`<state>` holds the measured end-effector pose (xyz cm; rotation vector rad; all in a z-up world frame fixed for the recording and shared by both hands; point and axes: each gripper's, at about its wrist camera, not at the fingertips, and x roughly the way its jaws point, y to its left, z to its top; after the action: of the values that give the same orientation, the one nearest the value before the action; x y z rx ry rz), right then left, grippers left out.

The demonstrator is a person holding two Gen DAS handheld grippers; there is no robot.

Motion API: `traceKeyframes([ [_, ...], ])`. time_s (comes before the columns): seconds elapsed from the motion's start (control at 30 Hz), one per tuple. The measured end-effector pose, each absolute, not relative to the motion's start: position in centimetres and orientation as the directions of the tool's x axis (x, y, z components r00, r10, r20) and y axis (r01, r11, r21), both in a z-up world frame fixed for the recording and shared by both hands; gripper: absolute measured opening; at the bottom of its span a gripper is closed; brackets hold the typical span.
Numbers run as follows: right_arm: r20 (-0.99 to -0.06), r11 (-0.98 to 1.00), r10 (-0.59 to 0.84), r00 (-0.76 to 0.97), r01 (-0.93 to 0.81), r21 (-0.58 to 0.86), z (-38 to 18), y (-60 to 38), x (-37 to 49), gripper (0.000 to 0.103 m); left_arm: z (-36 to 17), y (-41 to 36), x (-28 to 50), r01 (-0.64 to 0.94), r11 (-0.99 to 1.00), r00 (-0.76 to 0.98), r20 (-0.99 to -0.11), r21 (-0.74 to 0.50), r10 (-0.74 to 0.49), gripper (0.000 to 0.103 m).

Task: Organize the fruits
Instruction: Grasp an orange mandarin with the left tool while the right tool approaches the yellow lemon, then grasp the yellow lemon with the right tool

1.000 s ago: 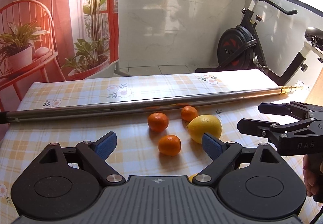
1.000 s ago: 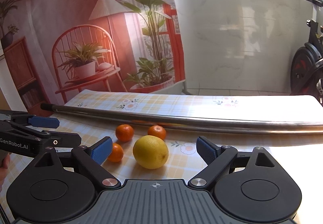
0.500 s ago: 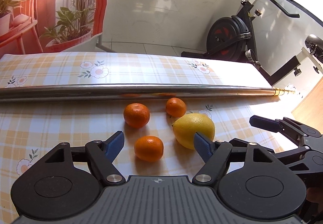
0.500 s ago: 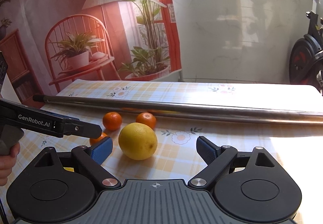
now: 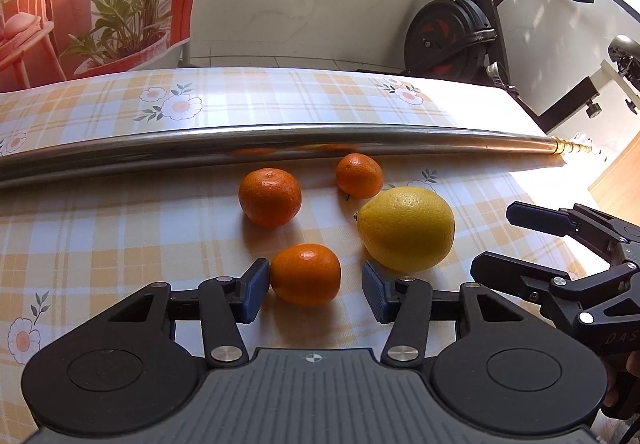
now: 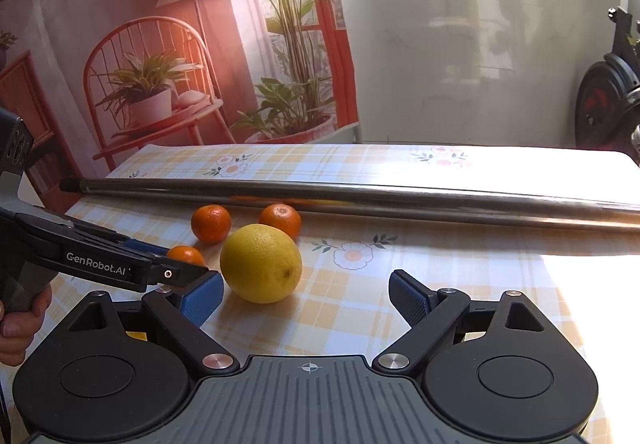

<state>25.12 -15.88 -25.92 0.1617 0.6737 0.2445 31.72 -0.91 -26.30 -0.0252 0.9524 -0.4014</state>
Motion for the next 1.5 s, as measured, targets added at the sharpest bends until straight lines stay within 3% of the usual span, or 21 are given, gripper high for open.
traceKeyframes([
  [0.13,-0.603,0.958,0.282,0.746,-0.185,0.219,-26.2,-15.6,25.4,0.088,-26.1,-0.9,31.5,0.331,0.929,0.53,-0.781,-0.168,-0.33,0.041],
  [0.83,-0.64,0.933,0.338,0.69,-0.333,0.134,-26.7,-12.6,28.6,0.086,-25.6,1.1,30.5,0.296,0.945,0.592,-0.75,-0.138,-0.295,0.04],
  [1.0,-0.643,0.929,0.344,0.684,-0.346,0.129,-27.0,-11.8,29.8,0.082,-24.8,1.5,29.6,0.3,0.946,0.617,-0.732,-0.121,-0.29,0.04],
  [1.17,-0.657,0.93,0.35,0.667,-0.334,0.156,-27.6,-11.7,30.7,0.063,-23.8,1.6,28.3,0.314,0.943,0.644,-0.706,-0.109,-0.296,0.04],
  [1.23,-0.658,0.923,0.368,0.657,-0.343,0.175,-27.8,-11.8,30.6,0.059,-23.4,1.6,27.8,0.32,0.942,0.652,-0.697,-0.103,-0.298,0.04],
  [1.5,-0.645,0.924,0.377,0.665,-0.314,0.217,-28.0,-12.6,30.1,0.054,-22.4,1.7,25.7,0.324,0.942,0.679,-0.67,-0.093,-0.3,0.04],
])
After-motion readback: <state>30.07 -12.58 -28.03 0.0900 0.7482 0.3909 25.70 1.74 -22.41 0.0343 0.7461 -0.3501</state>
